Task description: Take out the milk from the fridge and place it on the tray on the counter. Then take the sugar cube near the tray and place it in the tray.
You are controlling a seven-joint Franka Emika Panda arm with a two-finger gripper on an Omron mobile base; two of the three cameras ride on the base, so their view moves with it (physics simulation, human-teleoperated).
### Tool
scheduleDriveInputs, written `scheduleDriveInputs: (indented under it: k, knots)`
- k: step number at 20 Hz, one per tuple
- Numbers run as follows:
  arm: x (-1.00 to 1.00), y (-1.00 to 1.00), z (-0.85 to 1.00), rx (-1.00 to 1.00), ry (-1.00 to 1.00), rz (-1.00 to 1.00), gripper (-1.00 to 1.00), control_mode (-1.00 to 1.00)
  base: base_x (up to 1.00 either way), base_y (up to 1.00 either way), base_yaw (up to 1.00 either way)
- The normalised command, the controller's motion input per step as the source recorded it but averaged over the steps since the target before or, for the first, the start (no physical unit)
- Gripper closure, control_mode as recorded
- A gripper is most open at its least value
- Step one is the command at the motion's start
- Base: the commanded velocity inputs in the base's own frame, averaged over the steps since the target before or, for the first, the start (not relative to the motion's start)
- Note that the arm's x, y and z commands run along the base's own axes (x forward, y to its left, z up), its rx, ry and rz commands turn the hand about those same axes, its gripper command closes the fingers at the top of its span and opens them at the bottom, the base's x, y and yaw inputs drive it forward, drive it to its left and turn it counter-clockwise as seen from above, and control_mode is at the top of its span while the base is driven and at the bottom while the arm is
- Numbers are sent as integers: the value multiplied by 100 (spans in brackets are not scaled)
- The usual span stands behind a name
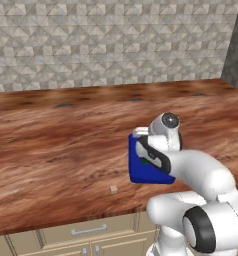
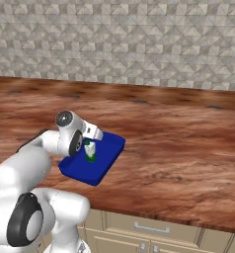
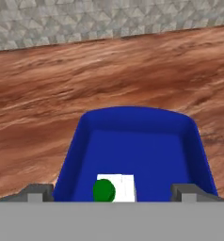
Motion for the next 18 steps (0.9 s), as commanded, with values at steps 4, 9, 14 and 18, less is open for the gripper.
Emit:
scheduleDriveInputs:
  k: [4,9,14,18]
  knots:
    - [-42,21,73,18,17,0,-100,-100,0,0,0]
    - [-70,26,25,22,31,-3,-100,-100,0,0,0]
    - [-98,32,31,3,20,-1,-100,-100,0,0,0]
    - [-99,45,-6,0,9,0,-100,-100,0,0,0]
